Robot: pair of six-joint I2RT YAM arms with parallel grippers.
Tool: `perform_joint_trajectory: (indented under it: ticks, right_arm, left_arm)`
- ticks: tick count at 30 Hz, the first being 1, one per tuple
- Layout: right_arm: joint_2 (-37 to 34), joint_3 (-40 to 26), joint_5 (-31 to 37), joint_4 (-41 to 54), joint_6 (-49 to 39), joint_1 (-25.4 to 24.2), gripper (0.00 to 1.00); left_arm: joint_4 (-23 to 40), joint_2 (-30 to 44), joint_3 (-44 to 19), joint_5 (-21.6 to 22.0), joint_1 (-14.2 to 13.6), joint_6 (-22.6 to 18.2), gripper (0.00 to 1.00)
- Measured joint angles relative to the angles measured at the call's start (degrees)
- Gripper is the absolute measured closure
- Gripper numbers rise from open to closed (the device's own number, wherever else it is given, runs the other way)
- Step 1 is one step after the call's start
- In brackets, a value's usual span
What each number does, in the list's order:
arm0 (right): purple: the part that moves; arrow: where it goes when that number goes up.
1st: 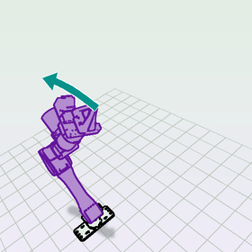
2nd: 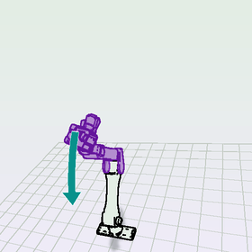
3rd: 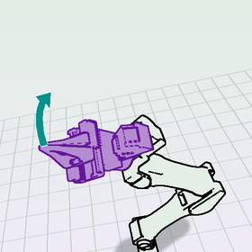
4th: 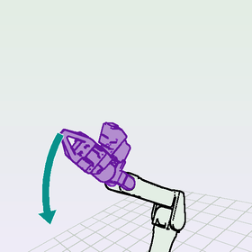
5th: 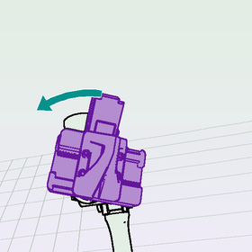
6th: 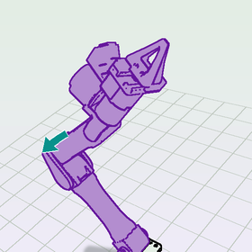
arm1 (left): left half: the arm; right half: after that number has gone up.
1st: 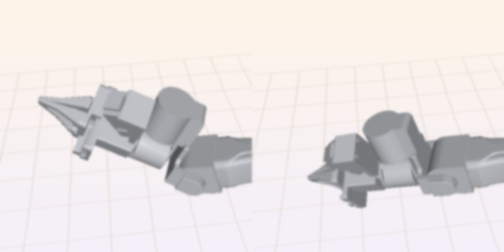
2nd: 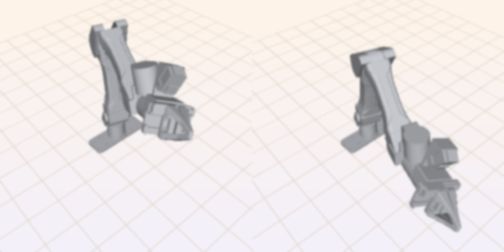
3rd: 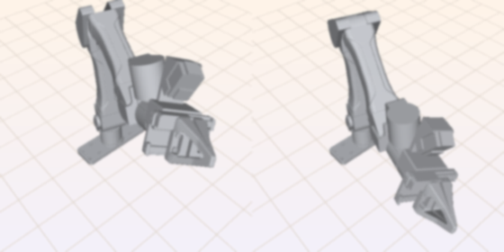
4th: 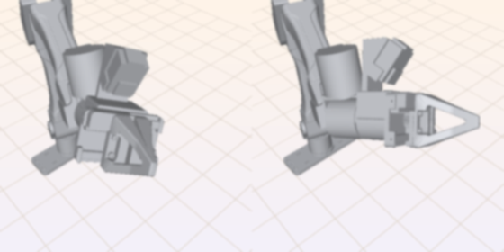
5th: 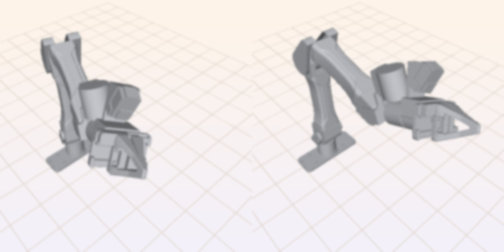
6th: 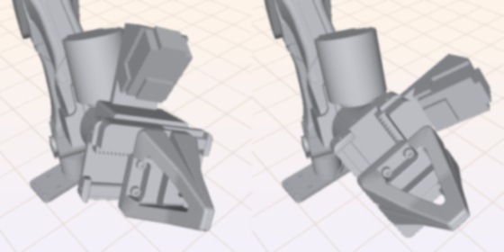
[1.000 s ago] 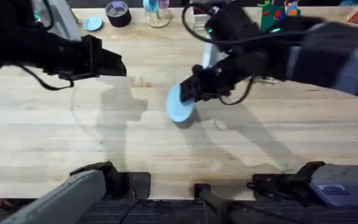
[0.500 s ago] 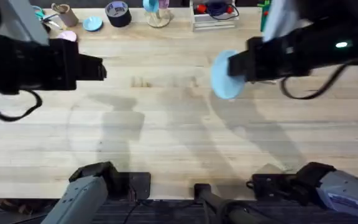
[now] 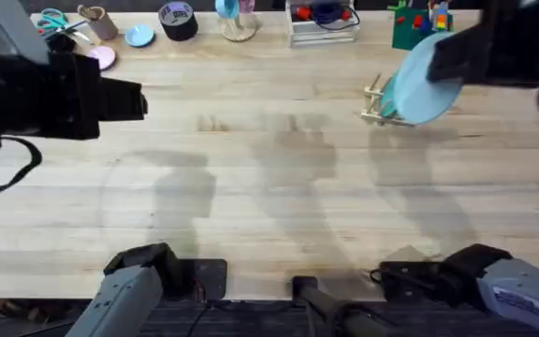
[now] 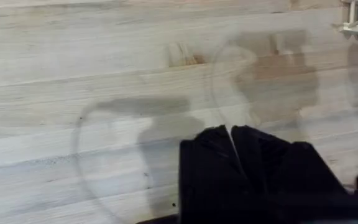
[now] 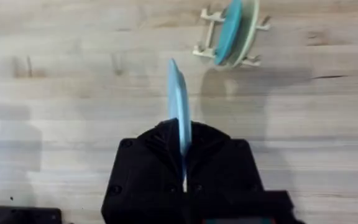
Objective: Pick up the plates from the table one by one and place each into a slot on the dish rack.
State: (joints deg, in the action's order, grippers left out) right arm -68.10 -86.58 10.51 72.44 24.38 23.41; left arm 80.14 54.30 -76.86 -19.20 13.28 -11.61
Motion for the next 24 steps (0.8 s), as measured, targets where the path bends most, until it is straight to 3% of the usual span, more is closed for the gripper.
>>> perform_joint_trajectory:
  ticks: [5, 6, 9, 10, 18, 24]
  right_arm:
    - [0.0, -4.7, 1.7, 3.6, -0.1, -2.4, 0.970]
    - [0.0, -5.4, 2.3, 4.4, -0.1, -2.7, 0.970]
    - [0.0, -7.6, 4.5, 6.7, -0.2, -3.6, 0.970]
    - [0.0, -8.3, 5.3, 7.4, -0.2, -3.8, 0.970]
    - [0.0, -11.6, 9.6, 8.7, 0.0, -3.9, 0.970]
    - [0.0, -12.0, 10.3, 8.7, 0.1, -4.5, 0.970]
  left_arm:
    - [0.1, 0.0, 0.0, 0.3, 0.0, -0.1, 0.668]
    - [0.1, 0.0, 0.0, 0.3, 0.0, -0.2, 0.555]
    - [0.1, 0.0, 0.0, 0.5, 0.0, -0.2, 0.076]
    - [0.1, 0.0, 0.0, 0.5, 0.0, -0.1, 0.028]
    - [0.6, 0.0, 0.0, 0.6, 0.0, 0.0, 0.007]
    - [4.8, 0.0, 0.0, 0.6, 0.0, 0.0, 0.007]
